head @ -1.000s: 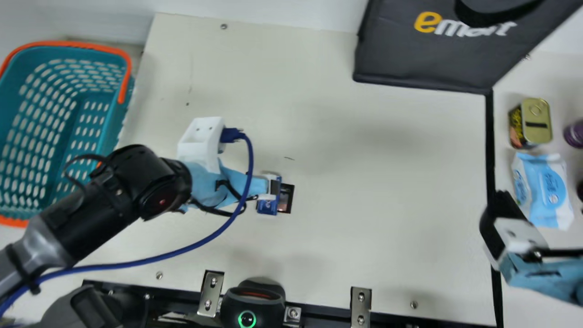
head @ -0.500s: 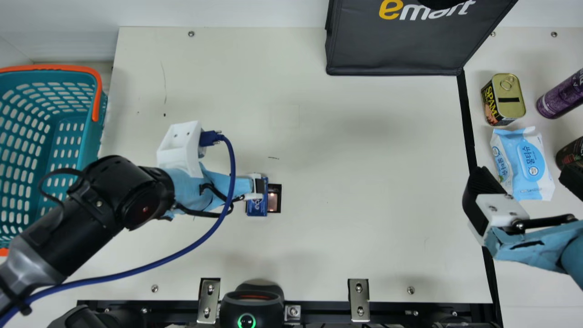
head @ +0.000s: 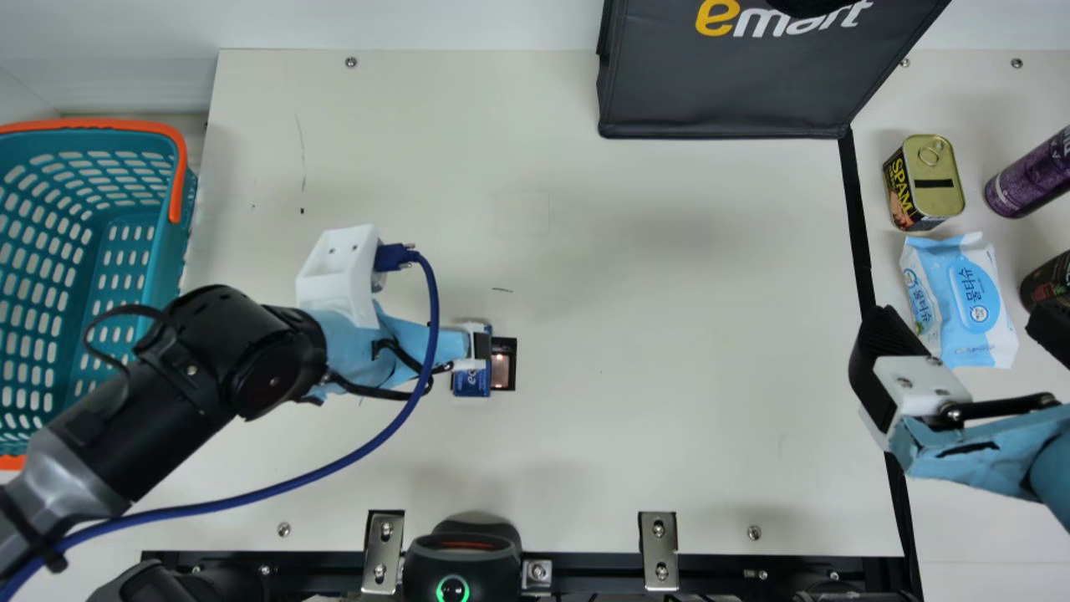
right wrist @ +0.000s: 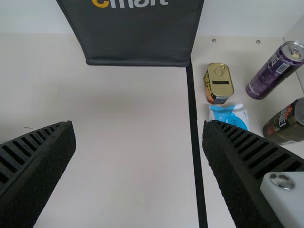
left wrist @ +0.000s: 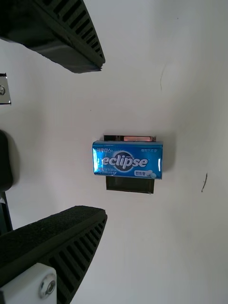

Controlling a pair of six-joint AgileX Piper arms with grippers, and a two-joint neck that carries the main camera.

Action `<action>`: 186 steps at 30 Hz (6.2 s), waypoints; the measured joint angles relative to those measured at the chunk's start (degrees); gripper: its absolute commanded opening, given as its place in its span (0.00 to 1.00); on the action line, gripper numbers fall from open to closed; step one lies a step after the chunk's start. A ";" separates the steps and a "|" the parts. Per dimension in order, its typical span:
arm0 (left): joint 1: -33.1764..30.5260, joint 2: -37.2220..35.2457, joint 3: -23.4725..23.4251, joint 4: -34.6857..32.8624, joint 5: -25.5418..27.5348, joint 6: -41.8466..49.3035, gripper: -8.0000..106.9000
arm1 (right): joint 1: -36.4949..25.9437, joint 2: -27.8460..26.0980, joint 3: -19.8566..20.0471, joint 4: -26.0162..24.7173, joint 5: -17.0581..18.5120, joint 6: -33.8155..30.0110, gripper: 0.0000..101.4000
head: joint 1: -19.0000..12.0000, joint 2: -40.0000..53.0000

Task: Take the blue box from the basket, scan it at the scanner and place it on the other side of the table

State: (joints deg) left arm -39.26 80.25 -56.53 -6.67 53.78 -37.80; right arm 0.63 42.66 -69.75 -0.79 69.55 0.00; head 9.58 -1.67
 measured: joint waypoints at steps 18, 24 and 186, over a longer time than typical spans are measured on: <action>-5.22 5.69 -2.61 4.66 -0.77 -4.76 0.85 | 0.00 0.00 0.00 0.00 0.00 0.00 0.94 | 0.00 0.09; -6.95 9.43 -3.77 6.15 -1.61 -6.43 0.85 | 0.00 0.00 0.00 0.00 0.00 0.00 0.94 | 0.00 0.09; 14.20 -3.50 -8.16 -19.45 -2.31 18.58 0.85 | 0.00 0.00 0.00 0.00 0.03 0.00 0.94 | 0.00 0.00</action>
State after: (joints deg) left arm -25.06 76.74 -64.69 -26.12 51.47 -19.21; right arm 0.63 42.66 -69.75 -0.79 69.58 0.00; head 9.58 -1.67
